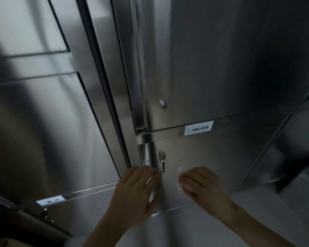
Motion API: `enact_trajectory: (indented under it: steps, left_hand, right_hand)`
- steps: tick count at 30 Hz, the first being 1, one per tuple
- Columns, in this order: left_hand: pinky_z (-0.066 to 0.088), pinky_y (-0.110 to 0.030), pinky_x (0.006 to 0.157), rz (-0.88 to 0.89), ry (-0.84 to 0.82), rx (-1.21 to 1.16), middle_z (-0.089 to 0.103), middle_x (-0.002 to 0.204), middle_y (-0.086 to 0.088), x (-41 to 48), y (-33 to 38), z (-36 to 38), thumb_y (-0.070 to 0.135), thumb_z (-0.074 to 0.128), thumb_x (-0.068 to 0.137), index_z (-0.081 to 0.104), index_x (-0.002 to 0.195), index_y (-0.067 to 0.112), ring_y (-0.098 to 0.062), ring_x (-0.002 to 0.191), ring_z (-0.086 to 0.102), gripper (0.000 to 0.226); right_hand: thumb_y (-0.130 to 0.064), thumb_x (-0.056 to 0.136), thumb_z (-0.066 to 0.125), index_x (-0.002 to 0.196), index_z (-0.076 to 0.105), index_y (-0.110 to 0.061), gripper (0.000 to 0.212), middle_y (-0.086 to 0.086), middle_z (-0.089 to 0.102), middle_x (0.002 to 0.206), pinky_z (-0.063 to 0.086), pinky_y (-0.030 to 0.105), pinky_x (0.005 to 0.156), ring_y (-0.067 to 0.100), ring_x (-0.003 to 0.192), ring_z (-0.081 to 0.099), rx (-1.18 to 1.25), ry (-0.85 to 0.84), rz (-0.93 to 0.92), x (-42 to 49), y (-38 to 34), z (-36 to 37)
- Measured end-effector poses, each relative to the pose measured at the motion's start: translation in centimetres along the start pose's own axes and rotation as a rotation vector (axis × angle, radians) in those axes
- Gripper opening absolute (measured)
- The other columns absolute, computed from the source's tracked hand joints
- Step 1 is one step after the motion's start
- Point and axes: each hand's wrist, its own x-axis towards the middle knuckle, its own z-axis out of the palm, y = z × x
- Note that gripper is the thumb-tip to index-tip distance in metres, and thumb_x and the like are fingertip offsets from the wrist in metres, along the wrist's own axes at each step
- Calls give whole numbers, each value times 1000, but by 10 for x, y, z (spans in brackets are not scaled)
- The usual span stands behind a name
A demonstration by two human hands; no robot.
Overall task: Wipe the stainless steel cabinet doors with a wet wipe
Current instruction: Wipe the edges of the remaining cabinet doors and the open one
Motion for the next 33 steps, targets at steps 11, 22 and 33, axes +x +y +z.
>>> enact_trajectory:
  steps: [11,22,33]
  left_hand:
    - [53,-42,89,245,158,1,72,109,-4,80,28,-87,38,49,83,74,109,15,-23,98,69,43]
    - [54,-37,85,447,318,14,72,100,-2,144,105,-100,35,57,78,75,103,13,-24,87,68,37]
    - [48,-35,81,381,356,49,72,91,-2,218,227,-77,42,50,82,75,95,13,-22,79,66,40]
  right_hand:
    - [-17,84,61,71,70,-14,16,-1,67,73,48,27,56,21,64,63,-321,50,108,35,-5,-156]
    - [-10,79,70,69,66,-13,12,1,61,68,42,30,52,22,60,56,-482,17,166,-6,26,-248]
    - [-8,75,71,68,62,-16,14,-3,58,68,38,28,53,17,60,53,-523,-17,47,-68,115,-338]
